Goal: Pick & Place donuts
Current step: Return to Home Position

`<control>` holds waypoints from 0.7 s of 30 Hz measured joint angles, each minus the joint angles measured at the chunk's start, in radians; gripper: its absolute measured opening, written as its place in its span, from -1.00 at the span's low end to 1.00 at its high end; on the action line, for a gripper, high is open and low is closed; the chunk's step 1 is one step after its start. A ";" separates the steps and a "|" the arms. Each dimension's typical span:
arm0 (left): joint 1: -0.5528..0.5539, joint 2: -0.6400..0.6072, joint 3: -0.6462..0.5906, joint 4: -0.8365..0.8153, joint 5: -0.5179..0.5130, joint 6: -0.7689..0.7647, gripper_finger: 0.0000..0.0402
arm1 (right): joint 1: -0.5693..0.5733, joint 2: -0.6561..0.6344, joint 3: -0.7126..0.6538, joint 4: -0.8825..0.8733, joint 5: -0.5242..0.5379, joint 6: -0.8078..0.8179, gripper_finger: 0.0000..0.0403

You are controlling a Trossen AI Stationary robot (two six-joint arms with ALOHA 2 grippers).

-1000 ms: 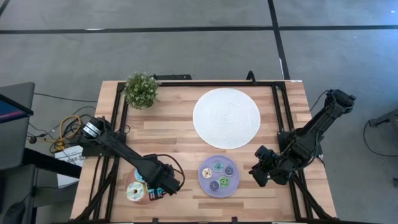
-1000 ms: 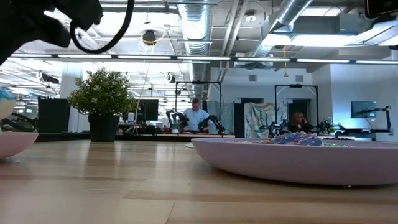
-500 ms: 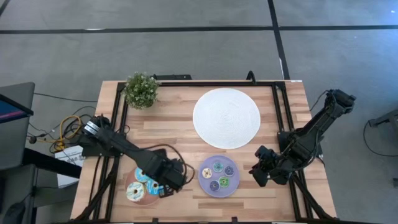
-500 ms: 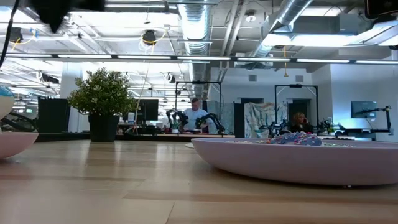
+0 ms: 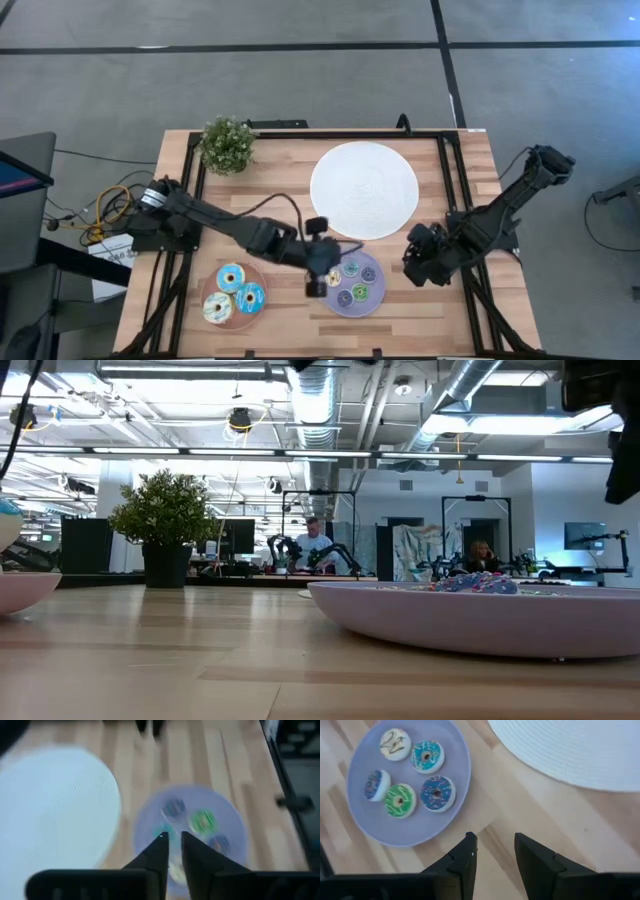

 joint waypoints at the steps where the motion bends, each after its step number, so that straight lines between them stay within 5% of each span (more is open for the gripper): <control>1: 0.014 0.006 0.001 0.041 -0.010 0.035 -0.83 | -0.007 0.000 0.000 0.000 0.000 -0.026 -0.39; 6: 0.099 0.012 -0.050 0.242 0.072 0.158 -0.99 | -0.038 0.000 0.000 -0.006 0.018 -0.155 -0.49; 12: 0.220 0.012 -0.207 0.534 0.235 0.240 -1.00 | -0.103 0.000 0.000 0.010 0.062 -0.285 -0.94; 21: 0.366 -0.141 -0.436 0.638 0.324 0.311 -1.00 | -0.209 -0.002 0.000 0.002 0.060 -0.373 -0.99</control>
